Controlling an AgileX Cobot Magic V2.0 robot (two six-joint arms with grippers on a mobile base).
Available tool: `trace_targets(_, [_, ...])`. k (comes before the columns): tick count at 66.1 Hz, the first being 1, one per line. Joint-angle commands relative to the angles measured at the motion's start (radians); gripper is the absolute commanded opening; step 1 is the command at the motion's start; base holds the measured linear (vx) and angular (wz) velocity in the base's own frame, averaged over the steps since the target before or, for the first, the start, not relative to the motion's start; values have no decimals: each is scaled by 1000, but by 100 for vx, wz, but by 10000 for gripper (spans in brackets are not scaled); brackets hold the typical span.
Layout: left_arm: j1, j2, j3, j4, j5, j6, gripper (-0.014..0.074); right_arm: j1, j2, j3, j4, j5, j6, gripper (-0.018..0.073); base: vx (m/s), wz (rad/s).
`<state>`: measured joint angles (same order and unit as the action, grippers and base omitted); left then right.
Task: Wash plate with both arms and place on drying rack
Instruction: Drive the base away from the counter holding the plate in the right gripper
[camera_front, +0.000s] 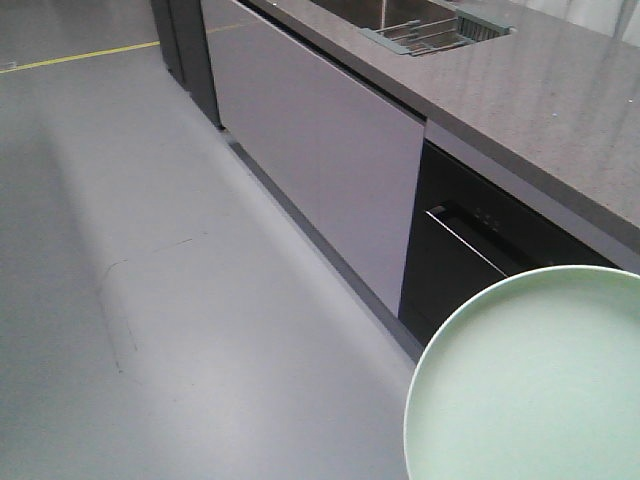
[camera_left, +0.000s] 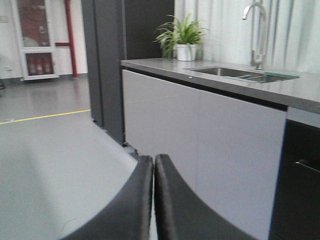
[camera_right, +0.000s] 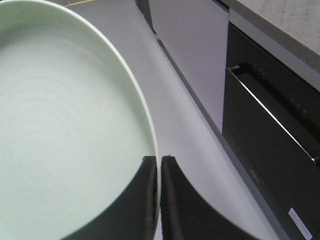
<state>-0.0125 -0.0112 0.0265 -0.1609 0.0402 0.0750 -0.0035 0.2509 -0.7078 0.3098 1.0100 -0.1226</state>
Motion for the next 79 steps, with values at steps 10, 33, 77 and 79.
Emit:
trace_targets(10, [2,-16,16,-1,-73,-8,-6,-6,14,-22,13,-76,3,-5,-9,42])
trace_targets(33, [2,-16,16,-1,-73,-8,-6,-6,14,-22,13,-76,3,-5,-7,47])
trace_targets(77, [2,-16,16,-1,-73,-8,-6,-6,14,-22,13,-76,1,-5,3,34])
trace_targets(79, [2,-16,16,-1,-73,-8,-6,-6,14,-22,13,-76,1,-5,11,35])
